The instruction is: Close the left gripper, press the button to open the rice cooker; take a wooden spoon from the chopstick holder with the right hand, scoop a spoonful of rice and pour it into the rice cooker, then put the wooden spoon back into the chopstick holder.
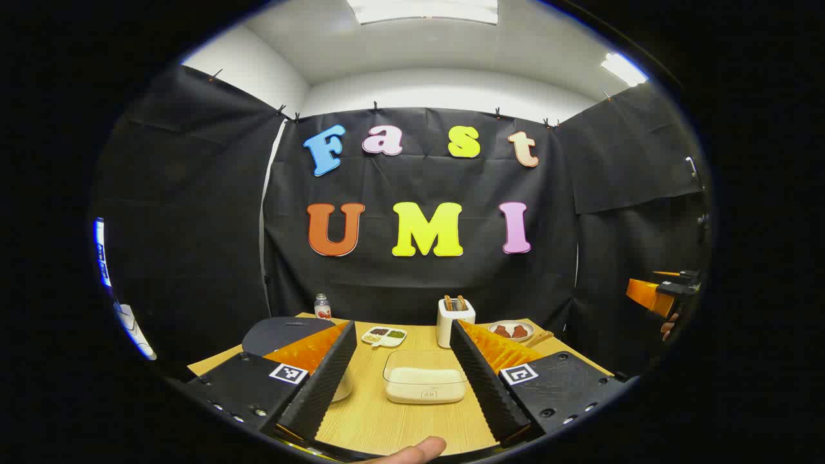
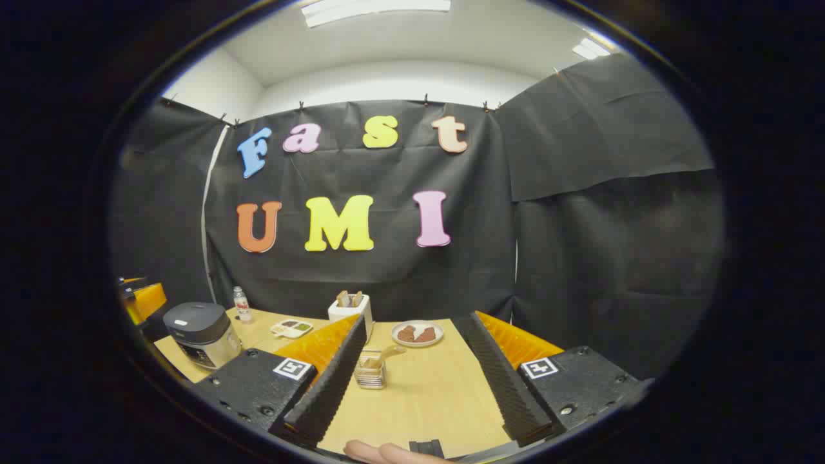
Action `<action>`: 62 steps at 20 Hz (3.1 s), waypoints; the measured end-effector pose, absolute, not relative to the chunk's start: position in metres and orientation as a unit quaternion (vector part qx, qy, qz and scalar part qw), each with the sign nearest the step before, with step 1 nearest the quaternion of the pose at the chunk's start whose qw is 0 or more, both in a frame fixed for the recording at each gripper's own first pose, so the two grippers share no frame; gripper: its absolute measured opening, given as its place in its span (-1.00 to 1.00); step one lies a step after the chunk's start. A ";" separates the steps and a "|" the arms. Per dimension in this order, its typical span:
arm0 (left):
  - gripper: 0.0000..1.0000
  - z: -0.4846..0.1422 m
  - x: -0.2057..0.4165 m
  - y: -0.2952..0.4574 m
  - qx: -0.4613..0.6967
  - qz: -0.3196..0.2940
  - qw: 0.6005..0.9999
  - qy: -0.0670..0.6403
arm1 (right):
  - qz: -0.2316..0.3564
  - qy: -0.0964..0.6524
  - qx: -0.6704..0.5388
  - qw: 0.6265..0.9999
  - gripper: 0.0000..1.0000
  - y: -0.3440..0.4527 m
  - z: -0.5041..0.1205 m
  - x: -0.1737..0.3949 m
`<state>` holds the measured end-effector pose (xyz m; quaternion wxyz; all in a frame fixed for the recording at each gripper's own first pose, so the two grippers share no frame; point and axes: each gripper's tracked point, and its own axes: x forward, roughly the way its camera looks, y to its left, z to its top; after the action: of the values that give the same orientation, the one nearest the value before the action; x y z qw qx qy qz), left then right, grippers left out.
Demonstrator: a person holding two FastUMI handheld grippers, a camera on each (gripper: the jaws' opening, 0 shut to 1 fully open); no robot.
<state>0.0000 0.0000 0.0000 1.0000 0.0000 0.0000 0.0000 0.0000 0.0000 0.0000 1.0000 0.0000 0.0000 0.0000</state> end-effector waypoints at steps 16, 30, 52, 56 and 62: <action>0.86 -0.009 0.008 0.031 0.010 0.028 1.000 0.003 | 0.002 0.003 0.006 1.000 1.00 -0.001 -0.014 0.000; 0.85 -0.053 0.046 0.131 -0.004 0.147 0.987 0.062 | 0.043 0.012 0.008 0.999 0.99 0.025 -0.046 0.023; -1.00 -0.165 0.114 0.203 -0.036 0.176 0.946 0.271 | 0.079 0.071 0.027 0.994 1.00 0.032 -0.110 0.062; -1.00 -0.169 0.112 0.202 -0.029 0.170 0.946 0.274 | 0.082 0.071 0.019 0.994 1.00 0.033 -0.117 0.067; -1.00 -0.172 0.114 0.203 -0.037 0.169 0.950 0.260 | 0.081 0.083 0.014 0.993 1.00 0.035 -0.125 0.069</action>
<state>0.1142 0.2032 -0.1718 0.9499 -0.0368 0.2604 0.1686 0.0685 0.0352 -0.1255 0.9931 0.0139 0.0831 0.0814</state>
